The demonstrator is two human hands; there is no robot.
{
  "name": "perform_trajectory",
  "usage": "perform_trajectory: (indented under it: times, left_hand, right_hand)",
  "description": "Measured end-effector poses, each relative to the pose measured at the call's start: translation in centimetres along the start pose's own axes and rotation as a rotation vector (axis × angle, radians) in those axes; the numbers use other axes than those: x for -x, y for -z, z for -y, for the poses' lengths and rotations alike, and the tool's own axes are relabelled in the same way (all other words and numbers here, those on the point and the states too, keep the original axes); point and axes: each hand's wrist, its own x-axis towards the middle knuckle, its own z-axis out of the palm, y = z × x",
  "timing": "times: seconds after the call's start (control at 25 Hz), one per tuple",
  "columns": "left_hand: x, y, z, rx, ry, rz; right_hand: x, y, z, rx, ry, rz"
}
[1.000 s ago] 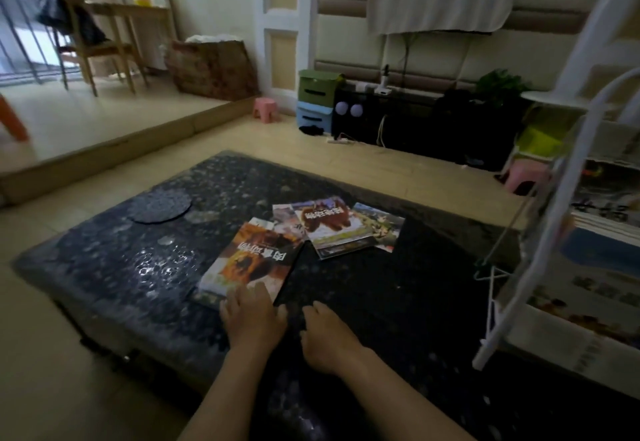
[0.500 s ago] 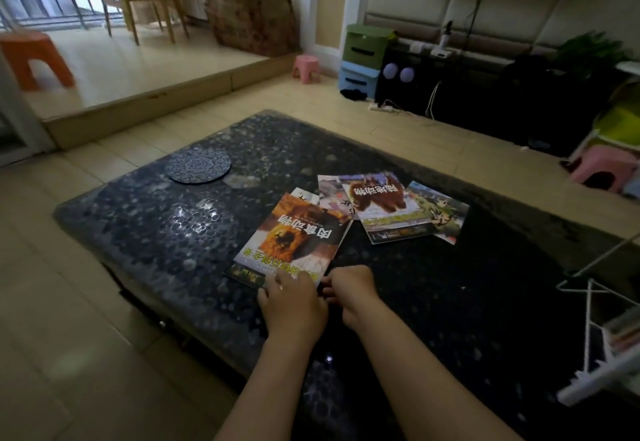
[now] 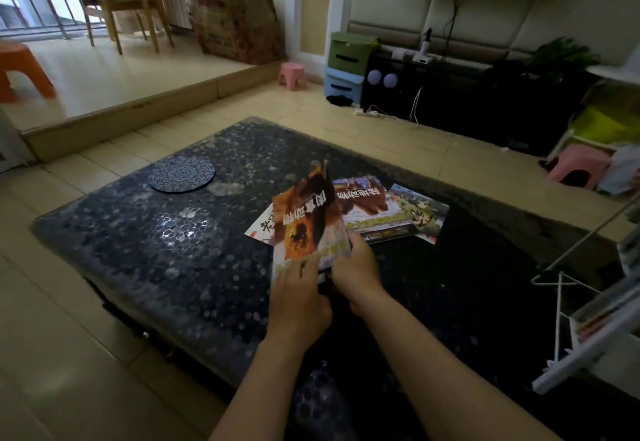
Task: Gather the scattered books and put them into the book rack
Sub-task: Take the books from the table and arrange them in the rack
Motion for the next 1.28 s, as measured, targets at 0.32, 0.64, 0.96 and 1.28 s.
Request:
perform_trajectory:
  times: [0.32, 0.64, 0.96, 1.28]
  left_hand:
    - [0.2, 0.3, -3.7, 0.153, -0.121, -0.298]
    - [-1.1, 5.6, -23.1, 0.472, -0.54, 0.015]
    - [4.0, 3.1, -39.0, 0.729, -0.697, 0.216]
    - [6.7, 1.3, -51.1, 0.483, -0.867, 0.258]
  right_hand:
    - [1.6, 13.8, 8.1, 0.527, 0.578, -0.149]
    - [9.7, 27.8, 11.5, 0.767, 0.697, -0.111]
    - [19.6, 45.1, 8.3, 1.065, 0.403, -0.282]
    - [24.9, 54.8, 4.1, 1.333, 0.33, -0.542]
